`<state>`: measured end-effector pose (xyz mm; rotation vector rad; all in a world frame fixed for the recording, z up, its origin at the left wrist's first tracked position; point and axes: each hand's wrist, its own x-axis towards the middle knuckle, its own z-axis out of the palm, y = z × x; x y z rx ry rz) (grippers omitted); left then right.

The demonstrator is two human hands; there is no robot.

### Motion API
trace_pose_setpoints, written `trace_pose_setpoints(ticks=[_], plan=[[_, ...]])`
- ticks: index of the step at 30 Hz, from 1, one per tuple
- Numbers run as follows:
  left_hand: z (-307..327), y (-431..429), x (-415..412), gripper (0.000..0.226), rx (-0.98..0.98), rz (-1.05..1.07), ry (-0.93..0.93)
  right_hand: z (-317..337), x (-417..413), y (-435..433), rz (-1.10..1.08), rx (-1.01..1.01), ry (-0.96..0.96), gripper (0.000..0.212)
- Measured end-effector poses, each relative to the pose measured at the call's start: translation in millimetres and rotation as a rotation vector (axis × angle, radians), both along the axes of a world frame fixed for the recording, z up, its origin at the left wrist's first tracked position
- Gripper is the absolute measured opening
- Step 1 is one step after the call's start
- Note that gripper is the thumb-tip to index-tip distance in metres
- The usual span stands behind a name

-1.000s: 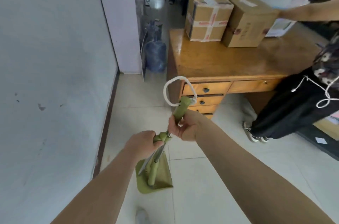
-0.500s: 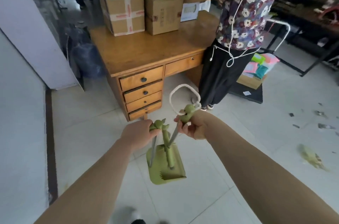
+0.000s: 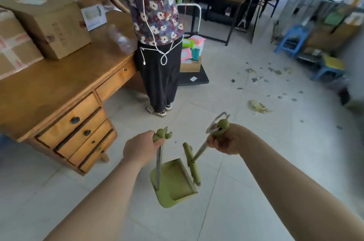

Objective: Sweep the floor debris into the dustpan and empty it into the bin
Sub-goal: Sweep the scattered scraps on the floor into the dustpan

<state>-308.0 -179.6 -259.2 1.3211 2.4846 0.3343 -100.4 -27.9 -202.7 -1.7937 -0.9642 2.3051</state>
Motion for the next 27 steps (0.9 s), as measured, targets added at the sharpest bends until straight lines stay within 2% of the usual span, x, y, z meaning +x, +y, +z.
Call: trace_pose_setpoints(ticks=[7, 11, 13, 18, 23, 27], plan=[[-6, 65, 32, 0.039, -0.016, -0.204, 0.004, -2, 65, 7, -0.389, -0.005, 0.059, 0.021], [-2, 104, 58, 0.039, 0.011, -0.32, -0.001, 3, 99, 22, -0.445, 0.054, 0.031, 0.053], [0, 127, 71, 0.04, 0.016, -0.368, 0.011, 2, 115, 35, -0.464, 0.066, 0.016, 0.058], [2, 194, 108, 0.041, 0.057, -0.478, 0.006, -5, 156, 80, -0.564, 0.015, 0.006, 0.025], [-3, 276, 152, 0.029, 0.04, -0.54, -0.017, -10, 207, 138, -0.647, -0.043, 0.026, 0.021], [-10, 347, 184, 0.032, 0.069, -0.507, -0.005, -5, 248, 192, -0.686, -0.045, 0.063, 0.023]])
